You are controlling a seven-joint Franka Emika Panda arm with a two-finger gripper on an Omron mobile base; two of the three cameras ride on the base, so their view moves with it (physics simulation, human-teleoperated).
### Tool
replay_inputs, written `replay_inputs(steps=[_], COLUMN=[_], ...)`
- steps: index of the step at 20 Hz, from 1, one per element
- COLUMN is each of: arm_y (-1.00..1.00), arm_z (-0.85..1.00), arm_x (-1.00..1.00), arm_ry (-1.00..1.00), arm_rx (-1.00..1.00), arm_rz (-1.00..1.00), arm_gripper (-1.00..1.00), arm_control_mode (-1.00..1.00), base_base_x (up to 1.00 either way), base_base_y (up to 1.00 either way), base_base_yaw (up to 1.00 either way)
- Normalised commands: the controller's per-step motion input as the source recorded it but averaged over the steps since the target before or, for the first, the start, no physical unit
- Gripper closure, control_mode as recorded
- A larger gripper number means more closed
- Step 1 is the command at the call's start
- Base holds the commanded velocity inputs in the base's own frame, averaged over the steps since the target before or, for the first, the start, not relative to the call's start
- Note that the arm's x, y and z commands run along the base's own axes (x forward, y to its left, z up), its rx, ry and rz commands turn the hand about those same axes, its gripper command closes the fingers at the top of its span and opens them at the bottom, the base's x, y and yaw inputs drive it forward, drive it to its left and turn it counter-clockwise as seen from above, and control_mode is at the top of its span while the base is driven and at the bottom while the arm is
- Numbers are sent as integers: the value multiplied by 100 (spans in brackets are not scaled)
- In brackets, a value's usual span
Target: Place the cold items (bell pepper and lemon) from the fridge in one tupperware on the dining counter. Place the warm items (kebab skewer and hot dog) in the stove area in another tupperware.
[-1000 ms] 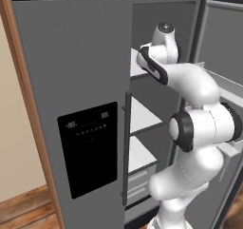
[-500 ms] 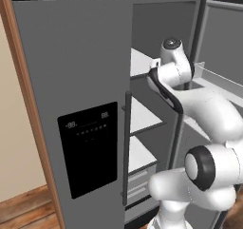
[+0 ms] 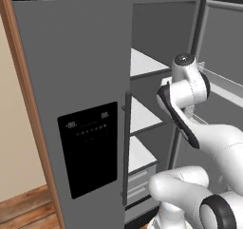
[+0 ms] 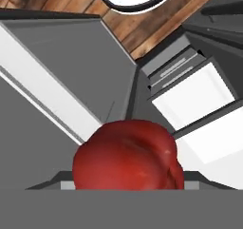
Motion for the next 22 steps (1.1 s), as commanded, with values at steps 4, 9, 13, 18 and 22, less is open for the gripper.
replay_inputs(steps=[4, 9, 13, 18, 22], arm_y=[33, 52, 62, 40, 20], arm_z=[-50, -62, -32, -5, -6], arm_x=[-100, -100, -62, -16, -27], arm_ry=[1, -21, -21, -8, -5], arm_rx=[5, 5, 0, 0, 0], arm_rz=[4, 9, 15, 9, 6], arm_gripper=[100, 100, 100, 100, 100], arm_control_mode=[-100, -100, -100, -100, -100], base_base_x=[0, 0, 0, 0, 0], base_base_y=[0, 0, 0, 0, 0], base_base_yaw=[0, 0, 0, 0, 0])
